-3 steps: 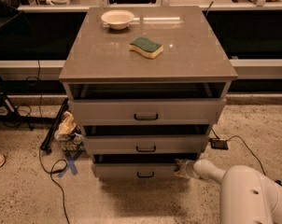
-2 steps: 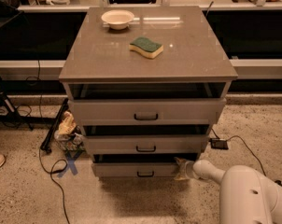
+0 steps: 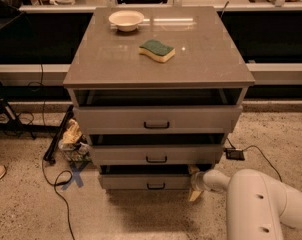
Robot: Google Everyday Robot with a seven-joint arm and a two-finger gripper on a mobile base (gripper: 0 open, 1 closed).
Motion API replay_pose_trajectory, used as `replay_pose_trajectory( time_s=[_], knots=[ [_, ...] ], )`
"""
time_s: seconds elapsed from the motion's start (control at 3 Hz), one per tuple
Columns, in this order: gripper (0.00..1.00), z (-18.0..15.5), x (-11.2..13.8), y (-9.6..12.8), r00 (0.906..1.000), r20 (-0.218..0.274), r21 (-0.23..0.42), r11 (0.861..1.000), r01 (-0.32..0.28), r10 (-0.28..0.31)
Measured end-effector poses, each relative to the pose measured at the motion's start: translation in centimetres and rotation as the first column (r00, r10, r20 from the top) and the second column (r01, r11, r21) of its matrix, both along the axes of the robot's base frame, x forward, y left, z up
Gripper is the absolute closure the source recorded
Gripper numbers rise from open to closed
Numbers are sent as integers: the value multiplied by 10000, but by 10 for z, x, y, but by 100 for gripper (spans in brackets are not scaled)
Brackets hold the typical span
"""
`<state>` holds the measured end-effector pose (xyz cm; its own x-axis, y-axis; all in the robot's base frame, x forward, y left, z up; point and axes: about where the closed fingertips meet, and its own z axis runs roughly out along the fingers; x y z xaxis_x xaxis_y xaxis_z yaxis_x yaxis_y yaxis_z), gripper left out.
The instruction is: Open bottom drawer
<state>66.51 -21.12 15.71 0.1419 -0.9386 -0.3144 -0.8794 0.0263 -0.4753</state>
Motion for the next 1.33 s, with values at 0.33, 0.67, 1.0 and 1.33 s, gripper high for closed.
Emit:
replay_pose_trajectory(
  time_s=[0.33,0.67,1.0,1.33],
  knots=[
    [0,1,0,1,9995,-309,-330,9995,7,-17],
    [15,-2,-2,-1,9983,-564,-448,9990,94,-119],
    [37,-9,-9,-7,9958,-838,-421,9985,346,-380],
    [62,5,-25,-28,9925,-776,-454,9948,907,-940]
  ],
)
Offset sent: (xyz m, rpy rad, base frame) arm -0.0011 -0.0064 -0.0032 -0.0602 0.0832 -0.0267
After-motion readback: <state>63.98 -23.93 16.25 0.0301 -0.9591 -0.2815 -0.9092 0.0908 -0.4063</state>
